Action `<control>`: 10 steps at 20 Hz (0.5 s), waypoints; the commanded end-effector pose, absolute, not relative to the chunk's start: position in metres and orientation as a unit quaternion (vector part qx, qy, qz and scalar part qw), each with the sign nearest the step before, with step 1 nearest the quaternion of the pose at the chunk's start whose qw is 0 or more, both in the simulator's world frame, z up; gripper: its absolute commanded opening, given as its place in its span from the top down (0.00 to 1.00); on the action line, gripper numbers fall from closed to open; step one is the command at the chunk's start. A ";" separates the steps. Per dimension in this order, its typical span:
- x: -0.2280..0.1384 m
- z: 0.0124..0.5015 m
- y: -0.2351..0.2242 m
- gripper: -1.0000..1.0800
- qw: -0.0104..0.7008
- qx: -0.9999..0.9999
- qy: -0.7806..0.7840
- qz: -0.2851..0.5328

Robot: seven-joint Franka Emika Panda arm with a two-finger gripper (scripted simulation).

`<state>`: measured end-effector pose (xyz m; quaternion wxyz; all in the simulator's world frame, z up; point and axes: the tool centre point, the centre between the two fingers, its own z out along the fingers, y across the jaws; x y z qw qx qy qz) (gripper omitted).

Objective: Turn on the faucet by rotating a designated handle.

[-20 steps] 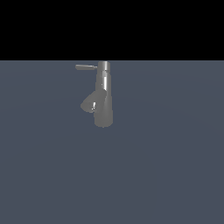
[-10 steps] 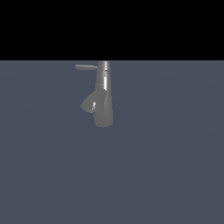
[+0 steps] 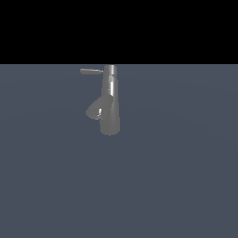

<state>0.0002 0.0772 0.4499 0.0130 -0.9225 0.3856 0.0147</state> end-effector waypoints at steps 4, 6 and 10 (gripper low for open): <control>0.035 0.427 0.086 1.00 0.012 -0.894 0.447 0.019; 0.048 0.418 0.089 1.00 0.012 -0.883 0.468 0.021; 0.071 0.398 0.096 1.00 0.010 -0.860 0.510 0.024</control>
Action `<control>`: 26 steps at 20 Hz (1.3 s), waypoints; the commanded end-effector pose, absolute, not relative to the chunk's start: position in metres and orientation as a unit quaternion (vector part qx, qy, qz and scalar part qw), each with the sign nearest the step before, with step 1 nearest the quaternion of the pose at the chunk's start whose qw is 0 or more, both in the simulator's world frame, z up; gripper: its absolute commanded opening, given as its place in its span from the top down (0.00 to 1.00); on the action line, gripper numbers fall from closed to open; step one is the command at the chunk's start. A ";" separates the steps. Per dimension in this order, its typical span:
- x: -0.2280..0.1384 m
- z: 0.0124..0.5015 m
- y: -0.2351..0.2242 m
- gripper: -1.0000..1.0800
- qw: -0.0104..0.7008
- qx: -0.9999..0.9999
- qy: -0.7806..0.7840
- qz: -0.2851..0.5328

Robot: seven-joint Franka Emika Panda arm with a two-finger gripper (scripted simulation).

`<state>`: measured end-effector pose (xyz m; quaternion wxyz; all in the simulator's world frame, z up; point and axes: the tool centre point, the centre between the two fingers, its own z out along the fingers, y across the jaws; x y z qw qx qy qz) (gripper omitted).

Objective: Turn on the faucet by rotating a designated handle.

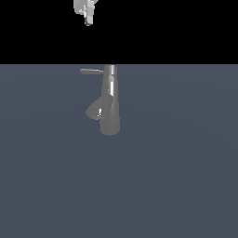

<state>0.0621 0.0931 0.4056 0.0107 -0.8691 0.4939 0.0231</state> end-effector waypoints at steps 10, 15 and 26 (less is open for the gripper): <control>0.123 0.338 0.112 1.00 0.004 -0.791 0.611 0.030; 0.145 0.304 0.121 1.00 0.000 -0.753 0.657 0.033; 0.172 0.248 0.134 1.00 -0.007 -0.691 0.722 0.034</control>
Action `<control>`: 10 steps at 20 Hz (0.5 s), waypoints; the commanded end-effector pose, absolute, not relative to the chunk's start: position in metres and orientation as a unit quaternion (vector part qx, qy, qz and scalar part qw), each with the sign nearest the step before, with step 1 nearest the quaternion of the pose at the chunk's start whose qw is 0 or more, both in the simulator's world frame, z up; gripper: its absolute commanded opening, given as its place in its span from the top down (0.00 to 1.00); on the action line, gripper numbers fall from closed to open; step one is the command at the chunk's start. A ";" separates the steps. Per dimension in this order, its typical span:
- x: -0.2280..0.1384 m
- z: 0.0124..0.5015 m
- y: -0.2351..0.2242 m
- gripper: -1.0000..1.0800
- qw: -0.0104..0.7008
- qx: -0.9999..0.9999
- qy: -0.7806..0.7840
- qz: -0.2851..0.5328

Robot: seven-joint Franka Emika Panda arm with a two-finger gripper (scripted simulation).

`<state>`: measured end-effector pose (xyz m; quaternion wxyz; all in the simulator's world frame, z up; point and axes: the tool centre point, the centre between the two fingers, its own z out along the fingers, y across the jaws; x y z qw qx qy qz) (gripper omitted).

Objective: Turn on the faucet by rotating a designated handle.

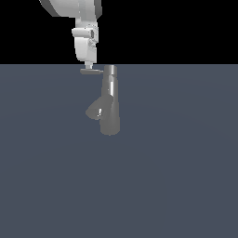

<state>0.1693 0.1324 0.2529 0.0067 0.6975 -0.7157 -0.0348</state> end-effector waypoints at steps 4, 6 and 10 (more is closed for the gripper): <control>0.176 0.238 0.136 1.00 0.008 0.680 -0.732 -0.035; 0.177 0.236 0.136 1.00 0.008 0.677 -0.735 -0.035; 0.177 0.235 0.136 1.00 0.009 0.676 -0.736 -0.035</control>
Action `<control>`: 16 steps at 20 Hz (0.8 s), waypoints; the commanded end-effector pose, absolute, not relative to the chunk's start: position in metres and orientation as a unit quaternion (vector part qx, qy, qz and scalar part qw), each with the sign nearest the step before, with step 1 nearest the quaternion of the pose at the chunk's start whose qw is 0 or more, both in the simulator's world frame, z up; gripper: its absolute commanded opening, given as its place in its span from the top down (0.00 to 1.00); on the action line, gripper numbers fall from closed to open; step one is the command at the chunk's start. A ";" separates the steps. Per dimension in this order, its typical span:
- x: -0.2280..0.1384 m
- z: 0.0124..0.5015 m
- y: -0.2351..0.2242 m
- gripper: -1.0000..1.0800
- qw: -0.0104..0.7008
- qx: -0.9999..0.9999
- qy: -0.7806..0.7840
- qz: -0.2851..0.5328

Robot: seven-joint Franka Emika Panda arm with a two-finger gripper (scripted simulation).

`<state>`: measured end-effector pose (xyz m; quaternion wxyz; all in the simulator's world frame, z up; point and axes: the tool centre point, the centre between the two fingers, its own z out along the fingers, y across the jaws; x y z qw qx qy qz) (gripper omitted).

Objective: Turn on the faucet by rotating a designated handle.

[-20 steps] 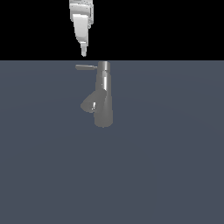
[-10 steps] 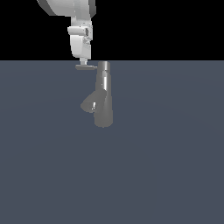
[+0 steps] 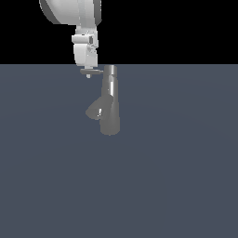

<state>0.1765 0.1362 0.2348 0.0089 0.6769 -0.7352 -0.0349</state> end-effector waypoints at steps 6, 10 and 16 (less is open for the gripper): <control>0.170 0.238 0.137 1.00 0.009 0.677 -0.735 -0.035; 0.163 0.241 0.138 1.00 0.009 0.677 -0.735 -0.035; 0.152 0.247 0.139 1.00 0.009 0.677 -0.735 -0.035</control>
